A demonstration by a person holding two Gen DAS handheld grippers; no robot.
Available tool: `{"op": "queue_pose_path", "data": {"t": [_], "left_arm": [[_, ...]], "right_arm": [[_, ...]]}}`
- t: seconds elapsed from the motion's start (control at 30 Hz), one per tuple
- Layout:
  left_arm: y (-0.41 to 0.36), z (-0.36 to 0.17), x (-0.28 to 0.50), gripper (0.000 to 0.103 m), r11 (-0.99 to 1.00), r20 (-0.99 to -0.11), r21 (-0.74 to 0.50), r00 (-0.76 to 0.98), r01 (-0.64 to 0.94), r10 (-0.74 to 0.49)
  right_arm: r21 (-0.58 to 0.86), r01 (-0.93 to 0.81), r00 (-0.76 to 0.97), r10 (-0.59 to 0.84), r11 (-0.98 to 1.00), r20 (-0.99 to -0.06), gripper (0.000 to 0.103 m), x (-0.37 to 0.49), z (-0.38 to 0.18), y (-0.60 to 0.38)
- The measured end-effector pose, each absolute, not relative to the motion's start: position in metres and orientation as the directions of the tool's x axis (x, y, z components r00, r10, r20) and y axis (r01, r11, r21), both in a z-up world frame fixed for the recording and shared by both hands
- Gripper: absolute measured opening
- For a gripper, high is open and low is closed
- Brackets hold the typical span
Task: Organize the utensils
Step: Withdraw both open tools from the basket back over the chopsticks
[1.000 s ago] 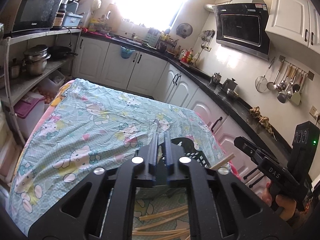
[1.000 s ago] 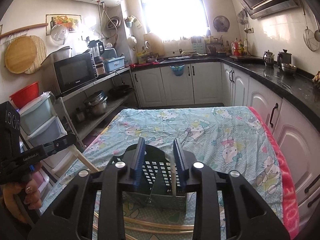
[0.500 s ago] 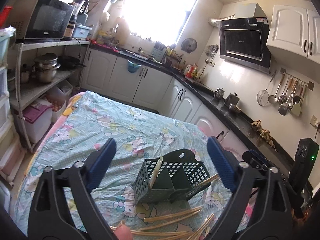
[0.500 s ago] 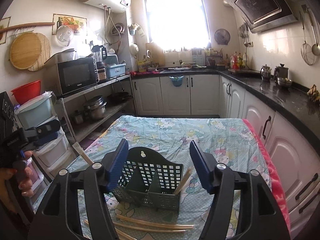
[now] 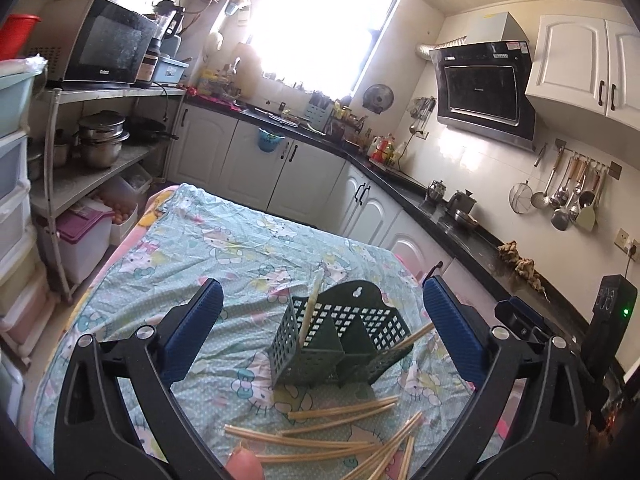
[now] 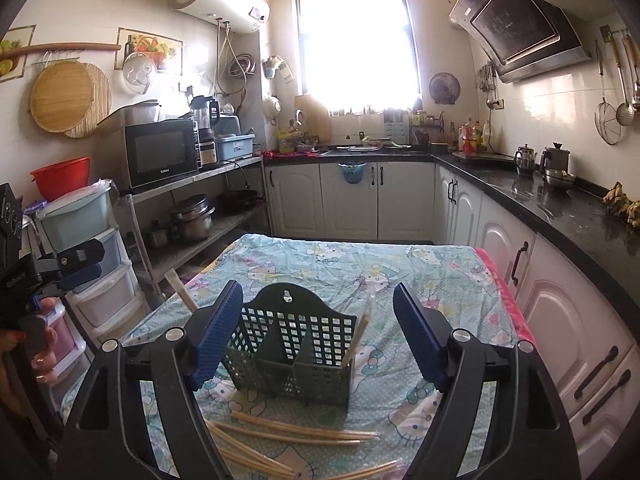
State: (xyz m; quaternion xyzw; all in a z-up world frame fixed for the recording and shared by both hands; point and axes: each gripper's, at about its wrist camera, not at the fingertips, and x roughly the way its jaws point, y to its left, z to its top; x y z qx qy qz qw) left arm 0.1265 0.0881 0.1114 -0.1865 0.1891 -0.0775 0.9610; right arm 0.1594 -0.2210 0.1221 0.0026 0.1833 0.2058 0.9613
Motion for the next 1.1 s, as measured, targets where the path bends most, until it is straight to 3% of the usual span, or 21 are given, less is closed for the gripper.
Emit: {"op": "queue_pose_path", "data": {"t": [0.57,1.1], "left_arm": [[0.075,0.089,0.098,0.092,0.933,-0.366,-0.354,0.908,0.067,-0.203],[0.066,0.040,0.096,0.092,0.941,-0.489,-0.335,0.847,0.040,-0.210]], "right_arm": [[0.059,-0.417,0.836,0.409,0.907,-0.367,0.080,0.120,0.105,-0.218],[0.066,-0.403,0.807,0.388,0.913,-0.445,0.081,0.112,0.072,-0.220]]}}
